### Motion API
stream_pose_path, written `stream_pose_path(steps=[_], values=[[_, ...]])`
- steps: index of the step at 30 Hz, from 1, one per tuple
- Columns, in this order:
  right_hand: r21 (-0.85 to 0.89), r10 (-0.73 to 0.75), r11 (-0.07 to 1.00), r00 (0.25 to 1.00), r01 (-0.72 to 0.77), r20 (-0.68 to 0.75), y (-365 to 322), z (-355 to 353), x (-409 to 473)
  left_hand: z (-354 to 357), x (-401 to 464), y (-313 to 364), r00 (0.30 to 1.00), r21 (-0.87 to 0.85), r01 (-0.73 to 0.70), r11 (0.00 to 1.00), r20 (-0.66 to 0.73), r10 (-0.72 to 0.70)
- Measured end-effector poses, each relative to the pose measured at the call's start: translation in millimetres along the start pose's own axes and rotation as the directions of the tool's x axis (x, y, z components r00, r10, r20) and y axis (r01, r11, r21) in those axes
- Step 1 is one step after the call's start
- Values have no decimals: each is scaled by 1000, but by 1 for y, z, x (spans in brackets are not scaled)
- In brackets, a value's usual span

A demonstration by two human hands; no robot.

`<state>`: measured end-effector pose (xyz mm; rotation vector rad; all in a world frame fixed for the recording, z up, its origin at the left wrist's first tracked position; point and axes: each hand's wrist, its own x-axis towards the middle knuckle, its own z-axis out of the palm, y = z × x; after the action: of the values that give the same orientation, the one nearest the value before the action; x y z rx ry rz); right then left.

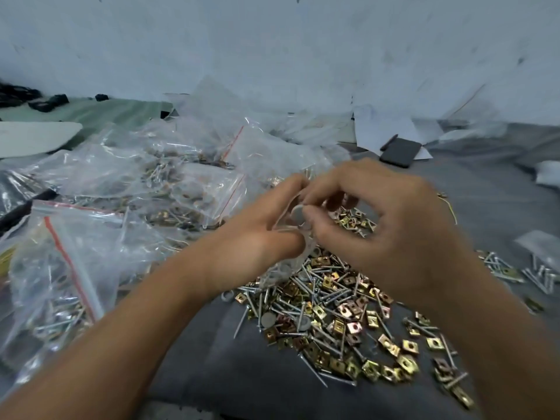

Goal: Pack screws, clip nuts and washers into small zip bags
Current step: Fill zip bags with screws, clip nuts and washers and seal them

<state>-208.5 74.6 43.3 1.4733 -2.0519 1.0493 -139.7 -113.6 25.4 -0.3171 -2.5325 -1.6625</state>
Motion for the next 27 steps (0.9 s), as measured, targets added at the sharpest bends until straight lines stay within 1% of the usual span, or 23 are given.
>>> stream_pose_path(steps=[4, 6, 9, 11, 12, 14, 16, 19, 21, 23, 25, 27], values=[[-215, 30, 977, 989, 3, 147, -1, -6, 0, 3, 1, -1, 999, 51, 27, 998, 16, -28], [-237, 50, 972, 984, -8, 174, -1, -9, -1, 0, 1, -4, 999, 64, 45, 997, 25, -47], [-214, 68, 976, 982, -29, 176, 3, -14, -5, -4, 1, -7, 999, 36, 50, 998, 17, -51], [-227, 87, 973, 979, -44, 182, 8, -14, -8, -6, 2, -9, 1000, 8, 16, 1000, 9, -16], [-240, 89, 970, 983, -49, 159, 12, -13, -10, -6, 3, -11, 1000, 16, -9, 1000, -3, 9], [-231, 115, 968, 992, -99, 57, 17, -9, -13, -8, 5, -14, 998, 37, -51, 998, -34, 52], [-110, 191, 975, 981, -191, -17, 21, -6, -14, -8, 6, -14, 995, 28, -84, 996, -54, 86], [118, 282, 954, 958, -276, -46, 26, -4, -20, -6, 5, -10, 993, -43, -115, 992, -48, 113], [268, 318, 922, 940, -278, -120, 26, -3, -27, -3, 5, -8, 987, -61, -124, 990, -109, 117], [397, 363, 881, 905, -257, -220, 25, -2, -32, 1, 8, -9, 969, -55, -127, 990, -222, 112], [504, 437, 828, 846, -246, -306, 25, 1, -35, 5, 11, -8, 950, -92, -133, 987, -294, 101], [579, 503, 781, 785, -234, -361, 27, 2, -35, 8, 12, -5, 944, -158, -143, 977, -319, 87]])
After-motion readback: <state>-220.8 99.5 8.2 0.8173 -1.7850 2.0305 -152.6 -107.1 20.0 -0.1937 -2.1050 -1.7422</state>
